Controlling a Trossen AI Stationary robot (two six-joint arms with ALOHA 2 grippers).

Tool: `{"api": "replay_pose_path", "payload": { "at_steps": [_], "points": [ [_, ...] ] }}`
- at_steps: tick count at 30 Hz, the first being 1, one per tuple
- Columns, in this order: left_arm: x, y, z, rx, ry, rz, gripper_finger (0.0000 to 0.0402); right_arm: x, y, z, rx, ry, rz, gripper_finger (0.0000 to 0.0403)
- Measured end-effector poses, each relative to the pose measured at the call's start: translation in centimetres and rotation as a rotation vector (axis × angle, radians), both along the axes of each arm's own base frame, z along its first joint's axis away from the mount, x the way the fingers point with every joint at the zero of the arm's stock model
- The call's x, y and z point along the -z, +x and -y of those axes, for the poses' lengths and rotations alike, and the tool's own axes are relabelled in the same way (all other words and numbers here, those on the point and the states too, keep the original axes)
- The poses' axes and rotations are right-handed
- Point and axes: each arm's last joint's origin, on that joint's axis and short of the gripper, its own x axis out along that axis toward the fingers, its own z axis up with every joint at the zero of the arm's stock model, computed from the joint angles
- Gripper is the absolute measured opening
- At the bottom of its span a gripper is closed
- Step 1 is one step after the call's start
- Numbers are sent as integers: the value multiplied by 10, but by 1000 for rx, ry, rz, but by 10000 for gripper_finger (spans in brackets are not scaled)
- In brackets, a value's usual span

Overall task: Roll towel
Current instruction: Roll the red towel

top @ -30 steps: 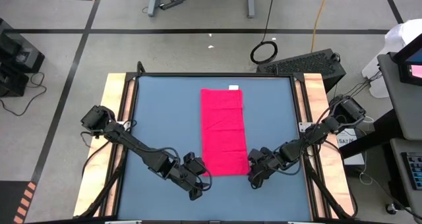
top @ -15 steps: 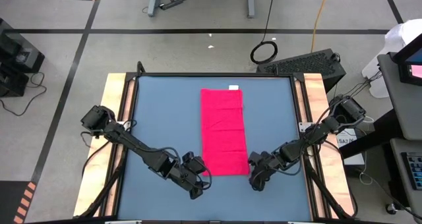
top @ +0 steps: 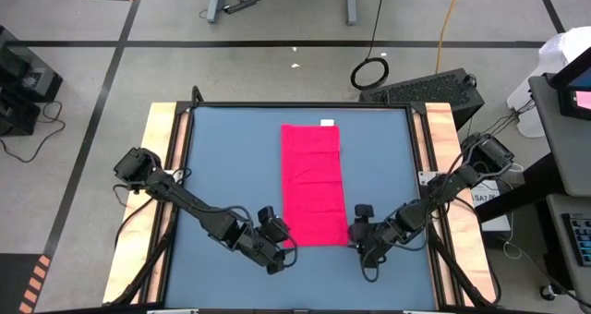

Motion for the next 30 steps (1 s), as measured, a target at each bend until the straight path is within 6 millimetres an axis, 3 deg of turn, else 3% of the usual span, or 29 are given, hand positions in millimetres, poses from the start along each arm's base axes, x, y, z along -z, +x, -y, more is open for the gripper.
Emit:
{"api": "replay_pose_path", "payload": {
  "at_steps": [9,19,24,30],
  "points": [
    [-1,1,-4,-84,112,51,294,3,-3,-2,-75,-102,18,178],
    [-5,2,-3,-178,127,132,294,11,-13,0,75,-121,50,178],
    [-12,6,3,-102,120,191,294,7,-13,-6,74,-58,64,178],
    [-12,6,4,-86,128,193,294,1,-7,-10,49,-60,203,178]
  ]
}}
